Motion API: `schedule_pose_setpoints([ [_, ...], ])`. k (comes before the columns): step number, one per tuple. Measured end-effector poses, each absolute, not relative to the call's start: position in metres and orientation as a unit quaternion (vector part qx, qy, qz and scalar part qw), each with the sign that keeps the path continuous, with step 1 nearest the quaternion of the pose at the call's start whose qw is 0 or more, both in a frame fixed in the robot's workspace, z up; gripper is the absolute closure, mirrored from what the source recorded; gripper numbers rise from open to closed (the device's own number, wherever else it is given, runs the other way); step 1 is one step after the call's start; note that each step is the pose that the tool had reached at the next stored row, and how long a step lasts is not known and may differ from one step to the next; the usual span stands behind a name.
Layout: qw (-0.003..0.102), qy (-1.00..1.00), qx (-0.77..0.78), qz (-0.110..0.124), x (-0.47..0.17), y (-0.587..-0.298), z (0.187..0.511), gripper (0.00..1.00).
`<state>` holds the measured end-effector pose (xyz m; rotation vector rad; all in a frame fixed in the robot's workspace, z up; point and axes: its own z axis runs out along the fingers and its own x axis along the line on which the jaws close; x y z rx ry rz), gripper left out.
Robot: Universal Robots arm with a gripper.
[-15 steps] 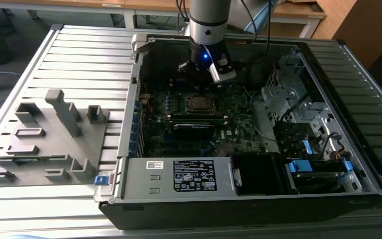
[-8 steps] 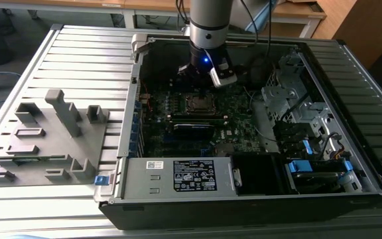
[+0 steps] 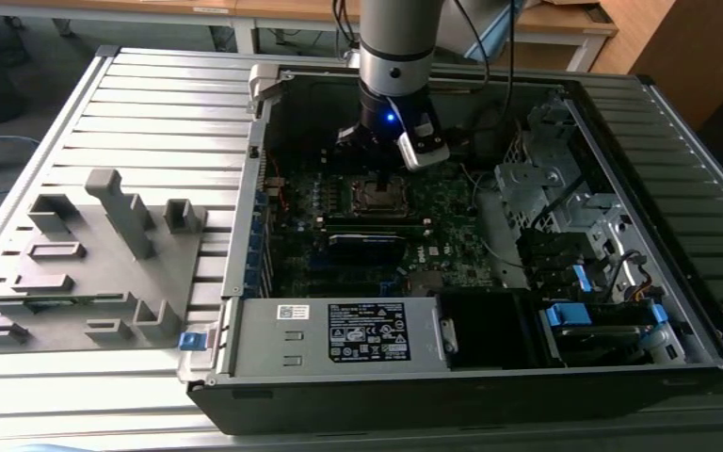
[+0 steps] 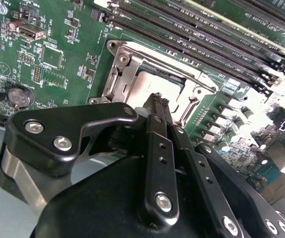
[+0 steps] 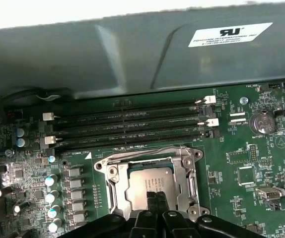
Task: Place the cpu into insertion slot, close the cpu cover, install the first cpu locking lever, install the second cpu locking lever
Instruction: 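Install the first cpu locking lever, then install the second cpu locking lever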
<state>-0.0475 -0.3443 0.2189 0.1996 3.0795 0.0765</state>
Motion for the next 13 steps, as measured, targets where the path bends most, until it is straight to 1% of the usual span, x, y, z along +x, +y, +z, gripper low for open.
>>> schedule_pose_setpoints([
  [13, 0.027, 0.997, 0.065, 0.025, -0.0475, -0.3442, 0.2217, 0.89],
])
